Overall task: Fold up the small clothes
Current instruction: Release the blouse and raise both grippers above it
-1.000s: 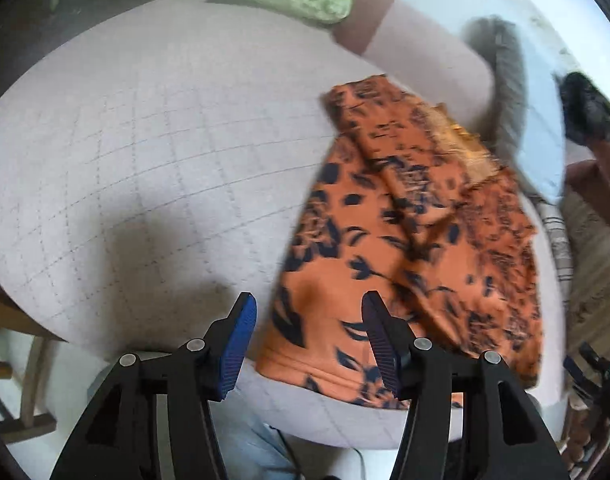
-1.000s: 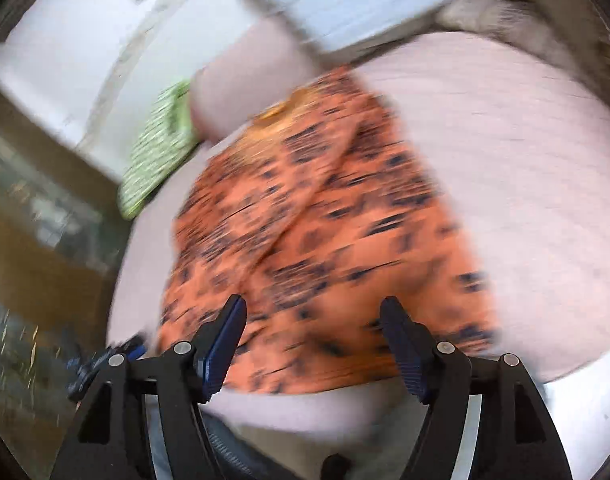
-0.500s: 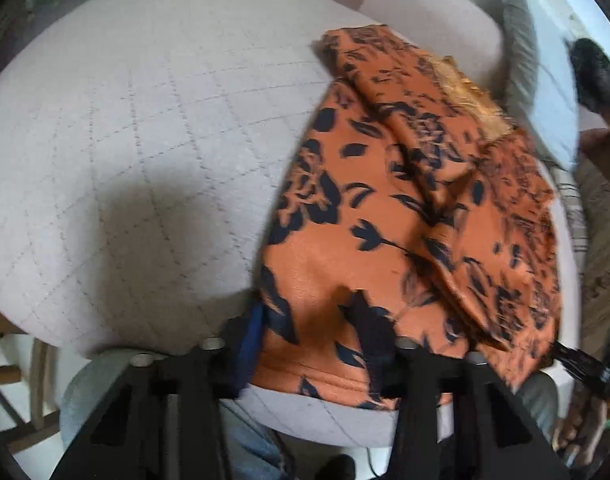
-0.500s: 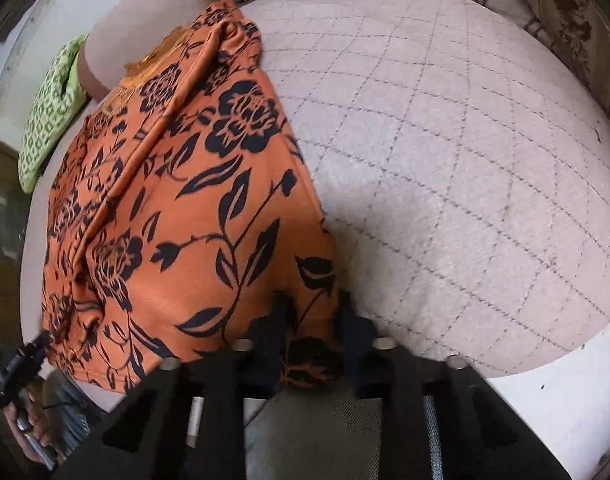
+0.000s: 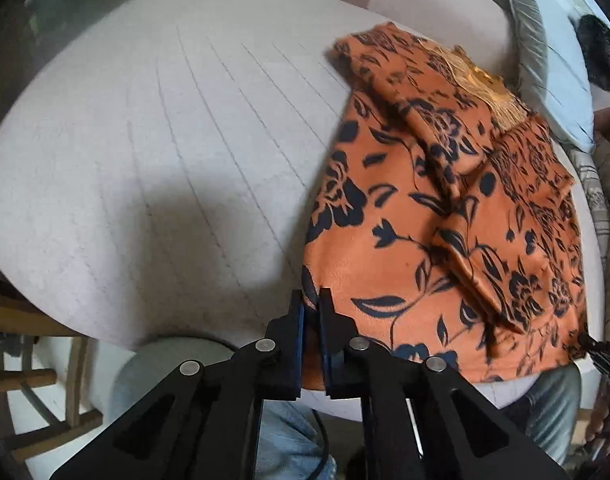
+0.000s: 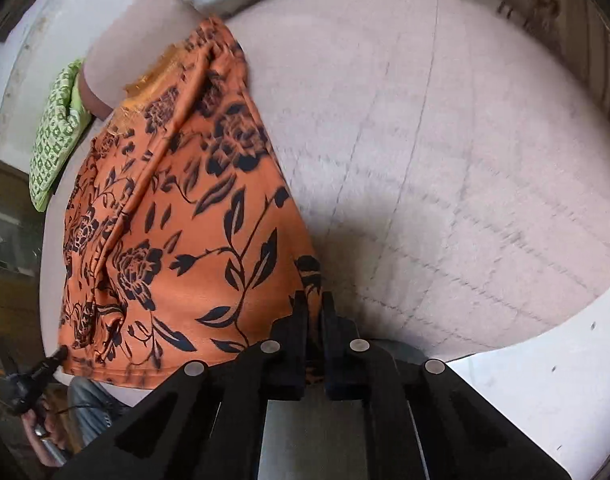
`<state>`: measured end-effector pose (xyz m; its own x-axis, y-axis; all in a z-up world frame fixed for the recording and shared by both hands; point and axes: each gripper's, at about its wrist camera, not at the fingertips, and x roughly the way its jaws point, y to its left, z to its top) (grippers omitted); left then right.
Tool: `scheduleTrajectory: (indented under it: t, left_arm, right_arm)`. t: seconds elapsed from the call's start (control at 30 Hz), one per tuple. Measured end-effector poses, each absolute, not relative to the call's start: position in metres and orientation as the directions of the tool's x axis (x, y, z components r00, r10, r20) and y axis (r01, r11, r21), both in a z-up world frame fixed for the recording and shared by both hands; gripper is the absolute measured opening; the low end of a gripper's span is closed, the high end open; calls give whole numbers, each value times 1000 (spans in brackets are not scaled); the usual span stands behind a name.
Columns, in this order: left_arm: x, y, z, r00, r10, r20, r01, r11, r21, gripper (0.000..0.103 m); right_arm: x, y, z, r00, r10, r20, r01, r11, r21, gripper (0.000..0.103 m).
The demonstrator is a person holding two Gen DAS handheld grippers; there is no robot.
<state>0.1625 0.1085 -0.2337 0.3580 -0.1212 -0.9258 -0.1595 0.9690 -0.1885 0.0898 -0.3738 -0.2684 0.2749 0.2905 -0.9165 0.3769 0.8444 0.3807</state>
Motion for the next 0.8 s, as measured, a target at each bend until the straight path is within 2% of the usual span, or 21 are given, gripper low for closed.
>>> scheduleTrajectory:
  t: [0.1,0.13,0.17,0.27,0.3,0.47,0.8]
  left_arm:
    - [149,114,-212,417,-195,-888,-121,956,-267,13]
    - [146,117,-204,432,-219,-875,-115,949,-294,16]
    - [142,122,-190,458,-245,-854,-106,939,-327,25]
    - [143,119,-152,537,-236,-810,-97,937,-337,46]
    - [146,116,-141,557,-236,-796,-85,937,-338,52]
    - [167,90,-112,609,-262,-749,-36,934,-356,53]
    - [272,70,-138,543,-269,-795,-30,940,-339,53]
  right_arm:
    - [80,-372,-246,350,263,-899,354,852,387,23]
    - [78,-373,-236,378,245,-893,352,854,383,42]
    - [76,-375,-221,421,240,-875,345,850,399,59]
    - [87,-374,-183,549,272,-790,272,836,477,74]
    - [94,-373,-174,572,288,-768,250,830,498,75]
    - [142,-353,-141,649,354,-673,146,811,567,75]
    - [227,-336,-149,592,392,-704,87,838,539,75]
